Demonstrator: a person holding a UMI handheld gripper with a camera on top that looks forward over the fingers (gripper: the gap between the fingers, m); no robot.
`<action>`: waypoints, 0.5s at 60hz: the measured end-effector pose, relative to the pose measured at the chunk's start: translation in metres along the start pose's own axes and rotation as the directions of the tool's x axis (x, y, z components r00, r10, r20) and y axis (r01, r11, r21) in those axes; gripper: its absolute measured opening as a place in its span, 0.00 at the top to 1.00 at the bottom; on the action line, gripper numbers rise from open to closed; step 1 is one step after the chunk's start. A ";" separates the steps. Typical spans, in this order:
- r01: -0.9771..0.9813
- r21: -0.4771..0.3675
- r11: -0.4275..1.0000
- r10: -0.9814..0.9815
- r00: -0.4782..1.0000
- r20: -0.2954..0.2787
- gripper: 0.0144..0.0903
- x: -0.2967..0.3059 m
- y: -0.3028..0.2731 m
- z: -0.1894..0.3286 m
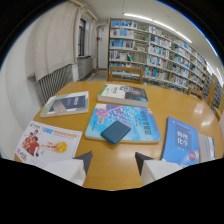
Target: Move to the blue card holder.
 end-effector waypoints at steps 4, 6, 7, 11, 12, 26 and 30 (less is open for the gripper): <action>-0.002 -0.004 1.000 0.002 1.000 -0.003 0.08 0.001 -0.007 0.017; -0.005 -0.006 1.000 0.005 1.000 -0.005 0.08 0.001 -0.010 0.025; -0.006 -0.006 1.000 0.006 1.000 -0.005 0.08 0.002 -0.012 0.029; -0.010 -0.005 1.000 0.010 1.000 -0.005 0.07 0.002 -0.018 0.044; -0.011 -0.005 1.000 0.011 1.000 -0.005 0.08 0.002 -0.020 0.049; -0.007 -0.014 1.000 0.007 1.000 -0.011 0.08 0.003 -0.033 0.088; -0.005 -0.014 1.000 0.004 1.000 -0.013 0.08 0.003 -0.034 0.094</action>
